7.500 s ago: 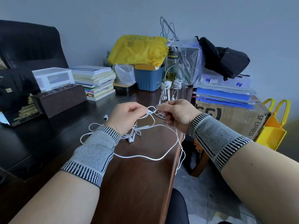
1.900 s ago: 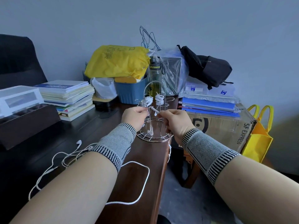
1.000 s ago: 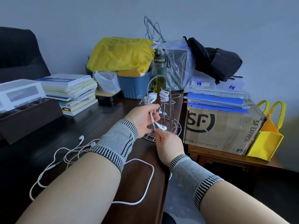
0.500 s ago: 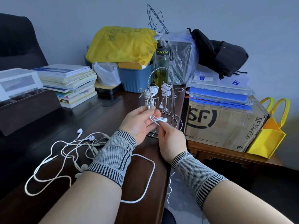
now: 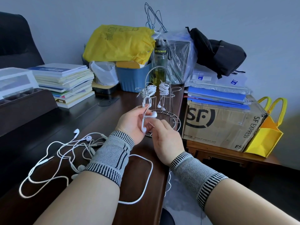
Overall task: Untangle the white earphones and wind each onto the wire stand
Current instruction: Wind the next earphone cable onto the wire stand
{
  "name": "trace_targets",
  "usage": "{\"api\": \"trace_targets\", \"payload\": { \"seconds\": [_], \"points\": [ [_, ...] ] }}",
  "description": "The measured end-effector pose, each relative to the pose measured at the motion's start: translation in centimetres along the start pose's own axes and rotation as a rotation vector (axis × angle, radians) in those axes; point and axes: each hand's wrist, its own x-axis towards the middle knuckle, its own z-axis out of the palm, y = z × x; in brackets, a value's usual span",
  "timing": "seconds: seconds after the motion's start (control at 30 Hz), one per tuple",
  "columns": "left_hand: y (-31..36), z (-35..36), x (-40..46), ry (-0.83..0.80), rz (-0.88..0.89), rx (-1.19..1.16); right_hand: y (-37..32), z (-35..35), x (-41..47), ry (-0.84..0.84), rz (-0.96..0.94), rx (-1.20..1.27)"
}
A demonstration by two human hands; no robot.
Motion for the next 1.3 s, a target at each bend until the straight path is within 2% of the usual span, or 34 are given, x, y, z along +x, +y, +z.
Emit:
{"api": "trace_targets", "payload": {
  "seconds": [0.1,0.2,0.3,0.4,0.57,0.77,0.9,1.0,1.3],
  "points": [
    [-0.1,-0.3,0.2,0.003,-0.032,-0.003,0.1,0.1,0.1,0.034,-0.035,-0.092],
    [-0.1,-0.5,0.2,-0.004,-0.031,0.111,0.0,0.1,0.1,0.056,-0.001,-0.112],
    [-0.6,-0.8,0.3,0.011,0.064,0.296,-0.1,-0.1,0.0,0.041,0.052,-0.100],
    [-1.1,-1.2,0.6,0.076,0.146,0.464,-0.1,-0.4,0.0,-0.002,0.188,-0.051],
    [-1.4,-2.0,1.3,0.141,0.248,0.654,0.0,-0.7,0.5,-0.065,0.314,-0.033],
    [-1.5,-2.1,1.5,0.214,0.296,0.631,-0.2,-1.8,3.7,0.017,0.550,0.051],
    [-1.4,-2.4,1.5,0.257,0.299,0.586,-0.6,-1.9,4.4,0.036,0.516,0.047],
    [-1.3,-2.5,1.6,0.252,0.285,0.546,-0.6,-1.8,4.4,0.092,0.562,0.089],
    [-1.3,-1.7,0.9,0.253,0.276,0.533,0.0,-2.1,5.2,-0.062,0.555,-0.074]
  ]
}}
